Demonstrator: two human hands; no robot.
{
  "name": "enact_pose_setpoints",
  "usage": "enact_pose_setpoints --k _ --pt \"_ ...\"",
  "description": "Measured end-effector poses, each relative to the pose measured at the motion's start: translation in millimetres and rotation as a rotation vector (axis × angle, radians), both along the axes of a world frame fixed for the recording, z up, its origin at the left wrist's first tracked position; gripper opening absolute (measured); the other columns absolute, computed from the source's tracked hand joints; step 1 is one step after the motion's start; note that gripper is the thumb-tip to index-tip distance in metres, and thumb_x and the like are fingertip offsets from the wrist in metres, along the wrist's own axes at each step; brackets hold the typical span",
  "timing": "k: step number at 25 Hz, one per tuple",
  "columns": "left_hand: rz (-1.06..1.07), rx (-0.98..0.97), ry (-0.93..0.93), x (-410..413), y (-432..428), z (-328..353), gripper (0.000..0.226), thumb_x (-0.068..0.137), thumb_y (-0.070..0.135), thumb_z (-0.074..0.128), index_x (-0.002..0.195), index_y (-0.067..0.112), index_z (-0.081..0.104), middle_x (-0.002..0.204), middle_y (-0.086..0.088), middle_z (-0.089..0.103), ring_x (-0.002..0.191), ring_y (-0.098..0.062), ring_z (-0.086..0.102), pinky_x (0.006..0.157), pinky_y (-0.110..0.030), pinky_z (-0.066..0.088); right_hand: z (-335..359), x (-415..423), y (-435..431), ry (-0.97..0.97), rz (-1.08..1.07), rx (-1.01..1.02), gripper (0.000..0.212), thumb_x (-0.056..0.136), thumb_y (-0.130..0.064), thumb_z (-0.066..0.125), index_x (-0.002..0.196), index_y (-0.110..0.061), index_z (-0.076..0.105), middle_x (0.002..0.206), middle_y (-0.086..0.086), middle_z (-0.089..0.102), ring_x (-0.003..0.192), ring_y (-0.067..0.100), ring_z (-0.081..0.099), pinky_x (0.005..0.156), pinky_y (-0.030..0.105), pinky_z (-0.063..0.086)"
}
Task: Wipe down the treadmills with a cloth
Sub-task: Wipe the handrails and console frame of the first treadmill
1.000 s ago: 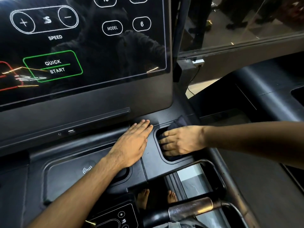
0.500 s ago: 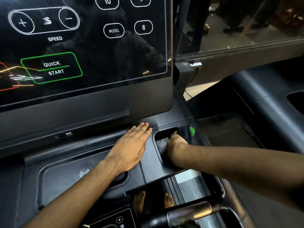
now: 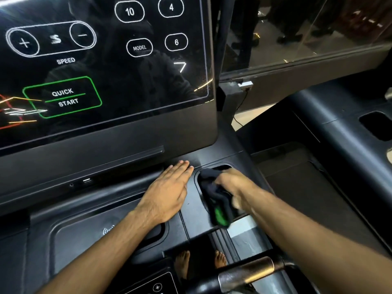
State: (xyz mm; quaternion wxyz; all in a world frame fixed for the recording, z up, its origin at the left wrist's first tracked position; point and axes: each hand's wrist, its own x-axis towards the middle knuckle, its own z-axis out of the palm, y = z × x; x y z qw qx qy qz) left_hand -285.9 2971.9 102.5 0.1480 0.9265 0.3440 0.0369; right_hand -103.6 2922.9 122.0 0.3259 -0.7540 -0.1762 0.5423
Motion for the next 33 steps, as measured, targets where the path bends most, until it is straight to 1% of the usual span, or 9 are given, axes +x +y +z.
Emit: enact_pose_setpoints --k 4,7,9,12,19,22,26,31,33 --pt "0.020 -0.013 -0.039 3 0 1 0.055 0.100 0.021 0.028 0.154 0.016 0.019 0.162 0.000 0.013 0.149 -0.009 0.005 0.115 -0.020 -0.010 -7 -32 -8 0.294 -0.953 0.193 0.019 0.091 0.014 0.048 0.102 0.004 0.060 0.070 0.013 0.053 0.045 0.020 0.055 0.038 0.023 0.048" --pt "0.025 -0.018 -0.060 7 -1 1 0.055 0.101 0.019 0.031 0.154 0.017 0.018 0.162 0.002 0.012 0.148 -0.007 0.004 0.113 -0.017 -0.013 8 -37 17 0.305 -1.112 0.203 0.019 0.095 0.009 0.046 0.105 -0.004 0.056 0.068 0.011 0.049 0.034 0.012 0.047 0.028 0.013 0.031" --pt "0.024 -0.022 -0.048 7 -1 0 0.057 0.097 0.023 0.024 0.154 0.017 0.020 0.162 0.001 0.014 0.148 -0.007 0.005 0.114 -0.017 -0.012 1 -41 40 0.338 -1.091 0.193 0.024 0.092 0.008 0.048 0.104 -0.012 0.046 0.074 0.013 0.053 0.043 0.014 0.051 0.035 0.017 0.042" --pt "0.018 -0.038 -0.053 5 0 0 0.059 0.095 0.025 0.022 0.153 0.016 0.022 0.161 0.001 0.018 0.148 -0.007 0.008 0.116 -0.018 -0.009 -26 -46 51 0.207 -0.770 0.104 0.046 0.070 -0.011 0.061 0.110 -0.016 0.039 0.110 0.014 0.064 0.078 0.028 0.067 0.071 0.041 0.061" --pt "0.047 -0.048 -0.095 12 3 4 0.058 0.097 0.008 0.041 0.153 0.014 0.025 0.160 -0.002 0.023 0.148 -0.011 0.014 0.116 -0.018 -0.005 5 2 -8 0.146 0.430 0.014 0.041 0.075 0.014 0.050 0.061 -0.021 0.032 0.051 0.003 0.032 0.043 0.013 0.032 0.048 0.026 0.022" --pt "0.041 -0.044 -0.076 14 -1 4 0.059 0.097 0.010 0.039 0.153 0.014 0.022 0.161 -0.002 0.019 0.149 -0.011 0.010 0.115 -0.018 -0.007 18 18 0 -0.245 1.024 -0.089 0.033 0.079 0.010 0.055 0.069 -0.018 0.041 0.058 0.001 0.046 0.045 0.013 0.045 0.047 0.024 0.031" --pt "0.029 -0.035 -0.050 14 -1 3 0.057 0.099 0.013 0.036 0.154 0.015 0.019 0.162 -0.002 0.015 0.149 -0.010 0.006 0.117 -0.021 -0.006 24 20 -13 -0.951 1.792 -0.159 0.040 0.090 0.003 0.052 0.128 -0.010 0.059 0.121 0.013 0.065 0.106 0.031 0.065 0.069 0.031 0.039" --pt "0.035 -0.026 -0.021 14 -5 5 0.056 0.101 0.015 0.032 0.155 0.016 0.015 0.163 -0.001 0.009 0.149 -0.010 0.002 0.117 -0.021 -0.008 0 49 -12 -1.545 2.082 0.700 0.034 0.097 -0.014 0.042 0.120 -0.021 0.066 0.124 0.000 0.068 0.123 0.028 0.059 0.110 0.043 0.035" --pt "0.036 -0.020 -0.021 15 -4 4 0.057 0.101 0.015 0.033 0.155 0.016 0.015 0.163 -0.001 0.009 0.149 -0.009 0.002 0.118 -0.022 -0.007 -5 65 -1 -1.625 2.170 0.806 0.045 0.097 -0.014 0.035 0.131 -0.020 0.064 0.140 0.002 0.061 0.136 0.027 0.051 0.120 0.044 0.028"
